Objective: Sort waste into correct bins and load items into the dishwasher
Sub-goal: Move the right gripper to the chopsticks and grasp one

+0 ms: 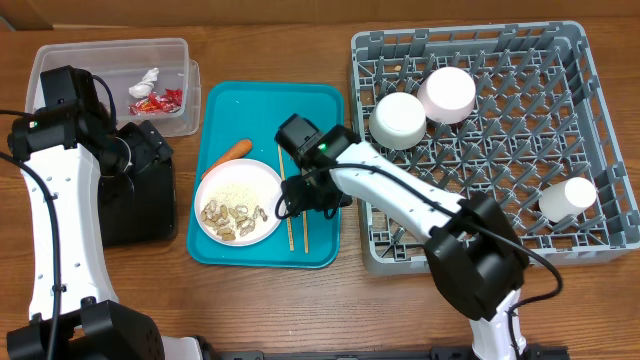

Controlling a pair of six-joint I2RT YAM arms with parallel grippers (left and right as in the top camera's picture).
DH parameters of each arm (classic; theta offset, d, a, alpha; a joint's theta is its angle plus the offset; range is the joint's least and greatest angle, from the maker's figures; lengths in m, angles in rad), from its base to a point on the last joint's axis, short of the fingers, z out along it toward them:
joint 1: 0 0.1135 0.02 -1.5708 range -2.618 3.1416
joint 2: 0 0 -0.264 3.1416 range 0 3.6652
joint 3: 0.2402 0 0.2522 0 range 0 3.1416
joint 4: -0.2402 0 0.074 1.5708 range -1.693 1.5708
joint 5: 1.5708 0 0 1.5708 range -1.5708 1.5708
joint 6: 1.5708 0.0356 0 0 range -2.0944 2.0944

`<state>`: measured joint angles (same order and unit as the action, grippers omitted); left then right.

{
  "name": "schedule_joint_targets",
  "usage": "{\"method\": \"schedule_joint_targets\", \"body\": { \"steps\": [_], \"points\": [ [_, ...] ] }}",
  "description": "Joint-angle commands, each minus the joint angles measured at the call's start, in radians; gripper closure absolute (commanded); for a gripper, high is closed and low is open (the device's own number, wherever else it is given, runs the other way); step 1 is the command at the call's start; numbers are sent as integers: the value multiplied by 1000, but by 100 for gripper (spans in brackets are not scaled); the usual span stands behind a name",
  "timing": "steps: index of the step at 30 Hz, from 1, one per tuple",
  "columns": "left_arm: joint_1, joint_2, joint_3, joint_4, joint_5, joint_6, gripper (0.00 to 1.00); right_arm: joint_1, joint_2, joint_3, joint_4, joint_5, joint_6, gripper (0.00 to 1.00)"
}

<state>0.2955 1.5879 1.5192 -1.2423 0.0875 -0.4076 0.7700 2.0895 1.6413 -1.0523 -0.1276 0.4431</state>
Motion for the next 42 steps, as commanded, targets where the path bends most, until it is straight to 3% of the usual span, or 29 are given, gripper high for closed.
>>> {"method": "schedule_joint_targets", "body": {
  "steps": [1, 15, 32, 36, 39, 42],
  "points": [
    [2, -12, 16, -3, 14, 28, 10, 12, 24, -5, 8, 64, 68, 25],
    [2, -11, 14, -3, 13, 39, 10, 27, 94, -6, 32, 75, 86, 26],
    [2, -11, 14, 1, 13, 39, 10, 28, 151, -8, 16, 111, 134, 79],
    [2, -11, 14, 1, 13, 42, 10, 26, 151, -7, 2, 111, 134, 84],
    [2, -11, 14, 1, 13, 42, 9, 26, 151, -7, -8, 111, 130, 96],
    [2, -11, 14, 1, 13, 42, 10, 24, 146, -1, -23, 112, 130, 96]
  ]
}}
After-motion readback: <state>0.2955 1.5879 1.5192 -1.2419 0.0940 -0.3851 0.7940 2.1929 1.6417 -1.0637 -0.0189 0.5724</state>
